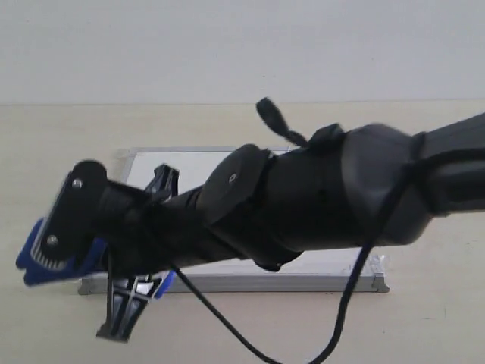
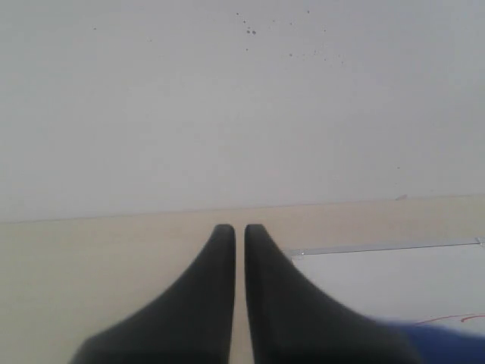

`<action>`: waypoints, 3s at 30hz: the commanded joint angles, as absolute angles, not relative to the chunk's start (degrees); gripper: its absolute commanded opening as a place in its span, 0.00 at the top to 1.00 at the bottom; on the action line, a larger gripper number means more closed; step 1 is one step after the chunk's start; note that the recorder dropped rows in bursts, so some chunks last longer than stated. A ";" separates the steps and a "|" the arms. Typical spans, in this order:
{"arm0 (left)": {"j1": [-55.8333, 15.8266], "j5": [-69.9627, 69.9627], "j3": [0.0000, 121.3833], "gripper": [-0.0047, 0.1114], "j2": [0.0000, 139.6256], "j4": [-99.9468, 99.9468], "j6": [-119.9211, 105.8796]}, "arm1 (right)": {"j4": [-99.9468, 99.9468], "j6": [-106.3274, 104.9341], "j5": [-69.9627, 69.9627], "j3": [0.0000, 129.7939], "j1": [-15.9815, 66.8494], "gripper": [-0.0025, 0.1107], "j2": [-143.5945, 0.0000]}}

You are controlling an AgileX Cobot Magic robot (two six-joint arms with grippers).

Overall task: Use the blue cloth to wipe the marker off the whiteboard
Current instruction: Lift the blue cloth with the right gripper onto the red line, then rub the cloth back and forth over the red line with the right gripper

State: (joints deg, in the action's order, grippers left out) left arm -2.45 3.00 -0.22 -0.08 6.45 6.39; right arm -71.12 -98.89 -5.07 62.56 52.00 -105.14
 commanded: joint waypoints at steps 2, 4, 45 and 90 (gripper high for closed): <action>-2.65 2.98 0.00 0.92 0.00 6.51 6.46 | -71.33 -96.01 1.95 62.37 47.83 0.98 -99.42; -2.65 2.98 0.00 0.92 0.00 6.51 6.46 | -71.33 -95.38 1.95 62.37 44.09 0.98 -98.93; -2.65 2.98 0.00 0.92 0.00 6.51 6.46 | -72.65 -89.83 -15.90 59.77 25.13 0.98 -117.23; -2.65 2.98 0.00 0.92 0.00 6.51 6.46 | -71.11 -84.00 -26.75 71.39 30.18 0.98 -125.48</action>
